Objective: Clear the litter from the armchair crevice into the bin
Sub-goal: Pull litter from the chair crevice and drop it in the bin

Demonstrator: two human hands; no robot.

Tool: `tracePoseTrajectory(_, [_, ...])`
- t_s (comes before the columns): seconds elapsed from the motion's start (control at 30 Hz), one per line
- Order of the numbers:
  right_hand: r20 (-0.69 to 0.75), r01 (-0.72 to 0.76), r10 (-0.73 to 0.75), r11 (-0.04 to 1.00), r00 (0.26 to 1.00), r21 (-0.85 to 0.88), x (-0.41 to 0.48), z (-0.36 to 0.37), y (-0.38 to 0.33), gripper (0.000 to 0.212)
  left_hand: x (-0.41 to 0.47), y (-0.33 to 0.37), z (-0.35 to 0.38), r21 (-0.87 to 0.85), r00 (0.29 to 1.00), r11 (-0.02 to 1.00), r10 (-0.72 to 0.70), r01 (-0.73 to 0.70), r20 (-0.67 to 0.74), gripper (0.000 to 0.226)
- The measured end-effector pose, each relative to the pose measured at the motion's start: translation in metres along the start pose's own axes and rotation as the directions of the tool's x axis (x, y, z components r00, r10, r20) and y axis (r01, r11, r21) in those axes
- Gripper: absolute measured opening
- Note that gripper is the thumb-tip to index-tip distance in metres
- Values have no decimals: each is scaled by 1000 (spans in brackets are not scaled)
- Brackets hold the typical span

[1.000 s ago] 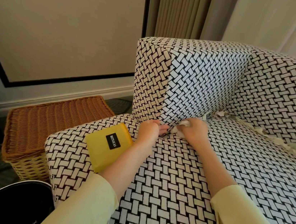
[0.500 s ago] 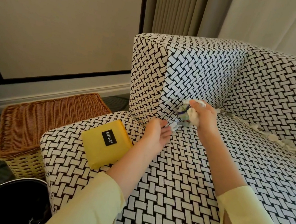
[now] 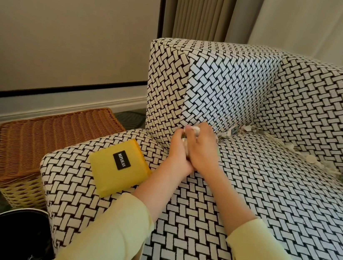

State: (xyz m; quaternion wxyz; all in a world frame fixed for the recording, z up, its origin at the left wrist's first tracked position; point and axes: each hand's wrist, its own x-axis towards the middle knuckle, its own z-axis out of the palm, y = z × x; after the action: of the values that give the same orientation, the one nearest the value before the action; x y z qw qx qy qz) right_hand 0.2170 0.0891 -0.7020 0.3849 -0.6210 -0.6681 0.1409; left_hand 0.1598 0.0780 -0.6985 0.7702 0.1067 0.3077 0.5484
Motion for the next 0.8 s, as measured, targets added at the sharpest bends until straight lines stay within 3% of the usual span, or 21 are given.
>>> tracePoseTrajectory(0.07, [-28, 115, -128, 950, 991, -289, -5, 5, 3, 57, -1, -2, -3, -4, 999, 1000, 6, -6, 51, 47])
tracePoseTrajectory(0.17, [-29, 120, -137, 935, 990, -335, -5, 3, 4, 82, 0, -3, -1, 6, 996, 999, 40, -41, 75, 41])
tracePoseTrajectory(0.3, [17, 69, -67, 972, 998, -226, -2, 3, 4, 55, 1, -3, 3, 134, 992, 983, 130, -128, -8, 30])
tracePoseTrajectory(0.4, [-108, -48, 53, 997, 993, 56, 9, -7, 17, 42, 2, -1, -6, 345, 939, 923, 260, -173, -226, 21])
tracePoseTrajectory(0.47, [-103, -153, 173, 972, 980, 178, 17, -17, 32, 33, 2, 5, -15, 370, 890, 908, 323, -196, -323, 18])
tracePoseTrajectory(0.53, [54, -181, 178, 982, 983, 50, 19, -21, 41, 27, 5, 11, -21, 369, 855, 901, 367, -228, -366, 19])
tracePoseTrajectory(0.6, [188, -102, 153, 962, 970, -252, 16, -13, 42, 47, 7, 15, -23, 372, 828, 890, 405, -262, -387, 18])
tracePoseTrajectory(0.67, [194, -31, 133, 892, 972, -452, 13, -2, 38, 70, 8, 15, -21, 388, 815, 881, 426, -273, -393, 24])
tracePoseTrajectory(0.73, [180, -48, 148, 882, 972, -469, 17, 3, 37, 78, 10, 13, -21, 407, 808, 874, 431, -264, -402, 32])
tracePoseTrajectory(0.8, [188, -67, 164, 898, 968, -435, 23, 6, 39, 72, 10, 13, -21, 421, 812, 871, 429, -254, -397, 33])
